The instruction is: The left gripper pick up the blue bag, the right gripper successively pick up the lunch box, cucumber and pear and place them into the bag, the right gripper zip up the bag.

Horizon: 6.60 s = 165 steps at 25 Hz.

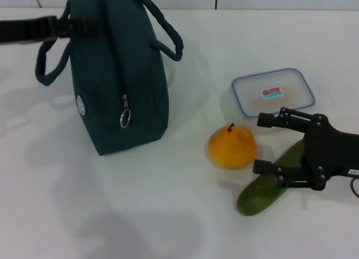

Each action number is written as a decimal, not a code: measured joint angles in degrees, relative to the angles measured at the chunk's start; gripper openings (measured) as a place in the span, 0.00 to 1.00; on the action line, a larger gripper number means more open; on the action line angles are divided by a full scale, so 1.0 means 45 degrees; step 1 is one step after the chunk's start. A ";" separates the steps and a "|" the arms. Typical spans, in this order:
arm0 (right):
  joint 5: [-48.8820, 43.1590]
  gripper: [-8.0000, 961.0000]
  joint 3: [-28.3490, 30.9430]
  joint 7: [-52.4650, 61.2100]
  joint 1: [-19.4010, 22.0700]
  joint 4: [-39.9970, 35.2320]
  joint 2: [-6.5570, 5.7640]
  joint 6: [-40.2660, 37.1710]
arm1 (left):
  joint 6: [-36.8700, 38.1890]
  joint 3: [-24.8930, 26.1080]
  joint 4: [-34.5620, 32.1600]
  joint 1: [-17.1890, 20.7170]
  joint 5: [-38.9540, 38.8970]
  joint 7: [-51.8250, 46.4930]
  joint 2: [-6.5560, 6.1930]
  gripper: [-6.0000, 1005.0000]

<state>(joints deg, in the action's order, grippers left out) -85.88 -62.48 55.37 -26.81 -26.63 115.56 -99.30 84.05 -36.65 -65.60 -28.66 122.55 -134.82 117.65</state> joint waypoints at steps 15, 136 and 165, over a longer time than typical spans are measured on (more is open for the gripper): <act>0.0003 0.86 0.0000 -0.0020 0.0135 0.0098 0.0021 -0.0044 | -0.0362 -0.0107 -0.0017 0.0052 0.0952 -0.0345 0.0347 0.62; 0.2260 0.29 0.3185 0.8899 -0.1214 0.4224 0.0020 0.6876 | 0.1556 -0.1003 -0.2657 0.1251 -0.1128 -0.1525 0.0341 0.06; 0.6147 0.11 0.3320 1.0486 0.0047 0.4437 -0.0012 0.4696 | 0.1903 -0.0995 -0.3036 0.1408 -0.1794 -0.1508 0.0322 0.06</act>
<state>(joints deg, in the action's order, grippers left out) -58.22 -47.54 102.55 -26.60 -6.66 115.51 -78.17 92.62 -41.13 -79.27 -22.33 114.48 -141.60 119.09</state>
